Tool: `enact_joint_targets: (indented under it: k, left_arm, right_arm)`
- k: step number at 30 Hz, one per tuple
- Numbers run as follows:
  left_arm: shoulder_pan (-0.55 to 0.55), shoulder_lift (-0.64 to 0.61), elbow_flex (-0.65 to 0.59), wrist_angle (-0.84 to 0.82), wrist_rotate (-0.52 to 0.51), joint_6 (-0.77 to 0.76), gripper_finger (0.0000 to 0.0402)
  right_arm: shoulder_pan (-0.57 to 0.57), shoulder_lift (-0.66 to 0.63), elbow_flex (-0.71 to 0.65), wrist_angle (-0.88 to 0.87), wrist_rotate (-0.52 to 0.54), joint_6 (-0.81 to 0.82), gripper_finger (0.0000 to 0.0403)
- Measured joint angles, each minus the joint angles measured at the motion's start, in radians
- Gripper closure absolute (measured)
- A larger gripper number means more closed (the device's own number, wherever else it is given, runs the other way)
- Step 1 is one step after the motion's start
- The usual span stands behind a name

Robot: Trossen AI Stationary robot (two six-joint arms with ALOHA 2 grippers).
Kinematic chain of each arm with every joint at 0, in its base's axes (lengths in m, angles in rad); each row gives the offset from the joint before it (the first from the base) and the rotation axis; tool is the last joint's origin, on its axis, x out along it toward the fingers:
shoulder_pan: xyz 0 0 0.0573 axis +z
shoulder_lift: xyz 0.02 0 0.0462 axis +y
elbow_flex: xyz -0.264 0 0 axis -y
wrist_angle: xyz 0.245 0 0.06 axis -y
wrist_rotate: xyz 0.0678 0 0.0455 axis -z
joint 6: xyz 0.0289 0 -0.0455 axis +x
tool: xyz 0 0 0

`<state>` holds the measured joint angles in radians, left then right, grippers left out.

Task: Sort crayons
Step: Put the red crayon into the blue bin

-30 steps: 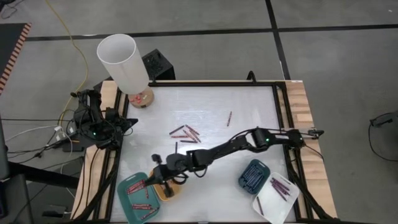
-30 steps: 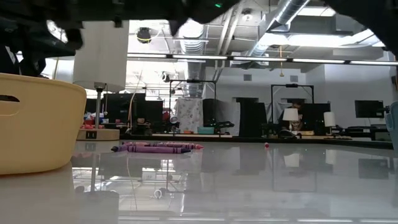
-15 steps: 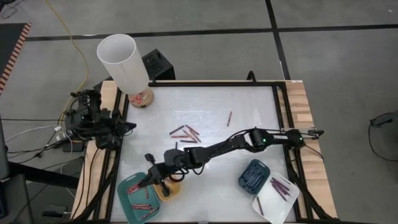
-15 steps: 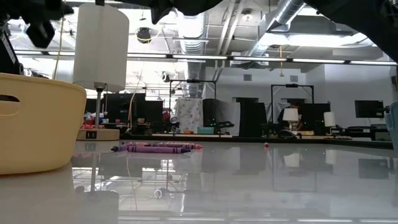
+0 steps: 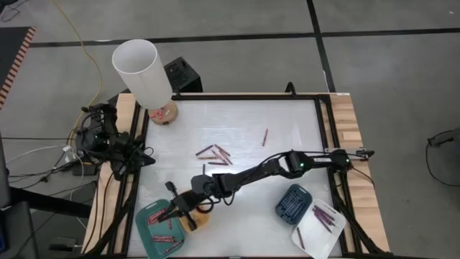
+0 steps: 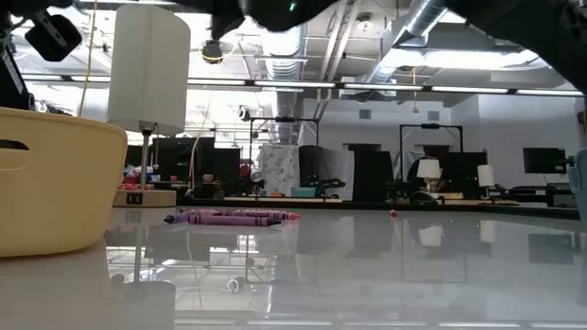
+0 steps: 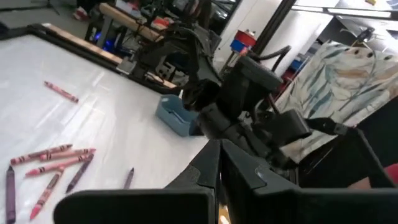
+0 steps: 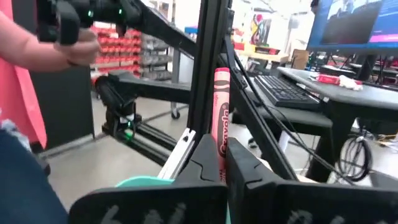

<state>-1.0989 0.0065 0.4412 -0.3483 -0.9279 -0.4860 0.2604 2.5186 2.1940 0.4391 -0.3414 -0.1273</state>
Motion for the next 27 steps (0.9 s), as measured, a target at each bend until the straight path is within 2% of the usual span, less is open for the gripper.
enact_joint_targets:
  k: [8,19,27]
  left_arm:
    - [0.000,0.000,0.000,-0.040,0.035,-0.076,0.0401]
    - [0.000,0.000,0.000,-0.116,0.023,-0.171,0.0401]
    - [0.000,0.000,-0.001,-0.118,0.026,-0.085,0.0402]
  right_arm:
    - [0.002,0.106,0.127,-0.035,0.000,0.031,0.0399]
    - [0.001,0.106,0.135,-0.032,-0.024,0.024,0.0399]
    - [0.001,0.106,0.135,-0.012,-0.028,0.014,0.0399]
